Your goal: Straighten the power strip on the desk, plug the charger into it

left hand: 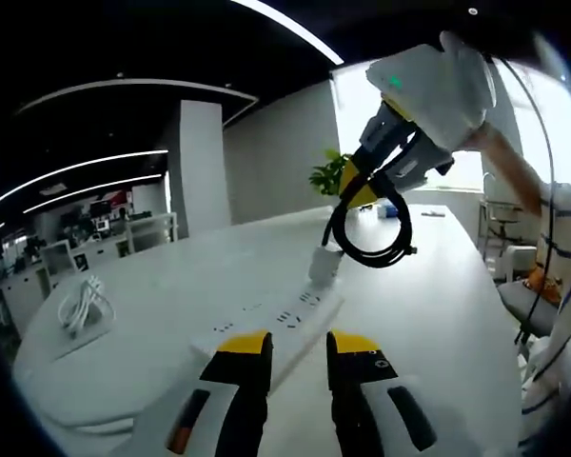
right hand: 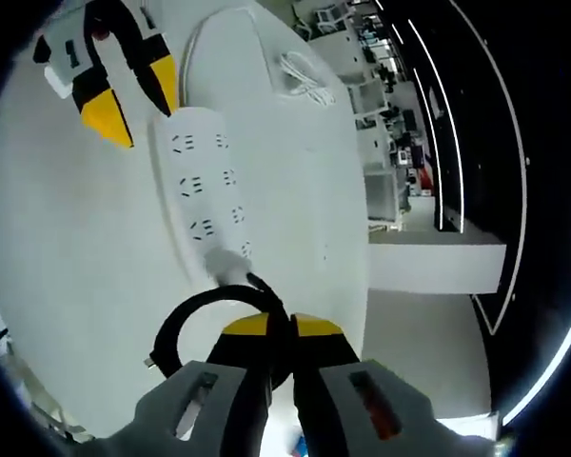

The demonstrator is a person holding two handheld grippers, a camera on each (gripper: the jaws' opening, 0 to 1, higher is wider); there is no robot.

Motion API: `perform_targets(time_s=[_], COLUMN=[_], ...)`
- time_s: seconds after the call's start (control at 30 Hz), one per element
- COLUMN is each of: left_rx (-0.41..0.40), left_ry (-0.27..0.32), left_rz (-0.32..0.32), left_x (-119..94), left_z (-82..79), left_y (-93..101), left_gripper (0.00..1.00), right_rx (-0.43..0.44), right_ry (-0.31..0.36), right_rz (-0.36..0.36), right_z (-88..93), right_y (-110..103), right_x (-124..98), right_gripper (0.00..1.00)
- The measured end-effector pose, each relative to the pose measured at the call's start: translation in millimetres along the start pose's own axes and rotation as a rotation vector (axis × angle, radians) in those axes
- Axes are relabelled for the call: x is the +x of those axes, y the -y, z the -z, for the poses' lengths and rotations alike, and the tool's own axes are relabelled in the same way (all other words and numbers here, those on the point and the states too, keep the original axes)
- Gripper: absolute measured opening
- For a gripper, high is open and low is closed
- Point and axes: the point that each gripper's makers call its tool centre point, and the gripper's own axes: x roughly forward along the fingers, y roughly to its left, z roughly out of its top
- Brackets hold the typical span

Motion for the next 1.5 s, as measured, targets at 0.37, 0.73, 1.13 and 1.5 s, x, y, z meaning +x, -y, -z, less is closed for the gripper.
perform_targets(time_s=[0.37, 0.73, 1.13, 1.5], left_rx=[-0.002, -0.007, -0.012, -0.014], left_ry=[-0.011, -0.02, -0.031, -0.04], left_rz=[-0.007, -0.013, -0.02, -0.032], left_x=[1.2, 2.7, 3.9, 3.7], left_z=[3.3, 6.4, 9.5, 12.0], left_y=[-2.5, -6.7, -10.4, -13.6], left_gripper=[0.23, 0.23, 0.23, 0.23], right_rx=[-0.019, 0.03, 0.139, 0.277], right_ry=[0.033, 0.13, 0.29, 0.433], right_rz=[0.034, 0.145, 0.141, 0.092], right_z=[1.7, 2.6, -0.2, 5.0], right_y=[-7.9, -5.1, -2.8, 3.5], right_x=[-4.2, -4.7, -12.9, -28.9], right_gripper=[0.05, 0.06, 0.1, 0.16])
